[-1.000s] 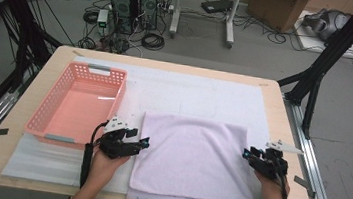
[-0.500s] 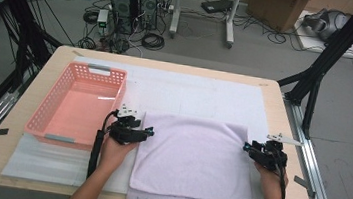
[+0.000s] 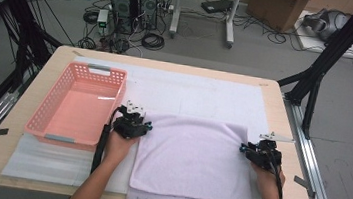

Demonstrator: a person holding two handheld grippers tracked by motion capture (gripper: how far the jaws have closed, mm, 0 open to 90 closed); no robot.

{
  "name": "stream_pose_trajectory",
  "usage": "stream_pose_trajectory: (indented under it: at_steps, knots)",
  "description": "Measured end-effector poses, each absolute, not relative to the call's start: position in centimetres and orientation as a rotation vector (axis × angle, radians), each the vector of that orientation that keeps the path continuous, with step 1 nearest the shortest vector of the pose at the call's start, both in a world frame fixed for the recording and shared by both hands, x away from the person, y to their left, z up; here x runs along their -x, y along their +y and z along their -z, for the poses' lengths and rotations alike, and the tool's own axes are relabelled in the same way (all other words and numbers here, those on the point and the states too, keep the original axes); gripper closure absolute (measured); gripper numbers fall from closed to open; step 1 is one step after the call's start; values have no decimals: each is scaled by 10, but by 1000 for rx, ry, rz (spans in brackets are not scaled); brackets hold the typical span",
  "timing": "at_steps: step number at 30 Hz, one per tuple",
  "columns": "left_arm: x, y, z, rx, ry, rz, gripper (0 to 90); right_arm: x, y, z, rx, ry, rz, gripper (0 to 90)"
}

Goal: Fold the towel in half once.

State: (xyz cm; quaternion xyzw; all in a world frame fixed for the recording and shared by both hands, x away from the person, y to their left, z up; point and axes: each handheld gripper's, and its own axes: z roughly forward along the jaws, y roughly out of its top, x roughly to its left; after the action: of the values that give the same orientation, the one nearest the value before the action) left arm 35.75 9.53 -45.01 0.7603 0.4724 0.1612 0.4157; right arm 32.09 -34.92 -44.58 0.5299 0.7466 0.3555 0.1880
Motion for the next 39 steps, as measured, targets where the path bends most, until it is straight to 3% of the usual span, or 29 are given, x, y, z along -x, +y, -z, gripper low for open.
stream_pose_trajectory:
  at_steps: [1, 2, 6, 21, 39]
  knots:
    - [-357, 93, 450, -1916, 1171, -396, 818, -321, -349, 446, -1492, 2108, -1008, 753]
    - [-357, 91, 450, -1921, 1168, -407, 836, -321, -349, 446, -1487, 2118, -1014, 820]
    - [-359, 95, 451, -1881, 1204, -365, 855, -322, -346, 444, -1474, 2147, -1007, 854]
    - [-381, 90, 415, -1726, 1217, -496, 862, -333, -353, 416, -1429, 2013, -1176, 864]
    - [-441, 97, 403, -1631, 1196, -505, 858, -407, -350, 406, -1437, 1949, -1155, 862]
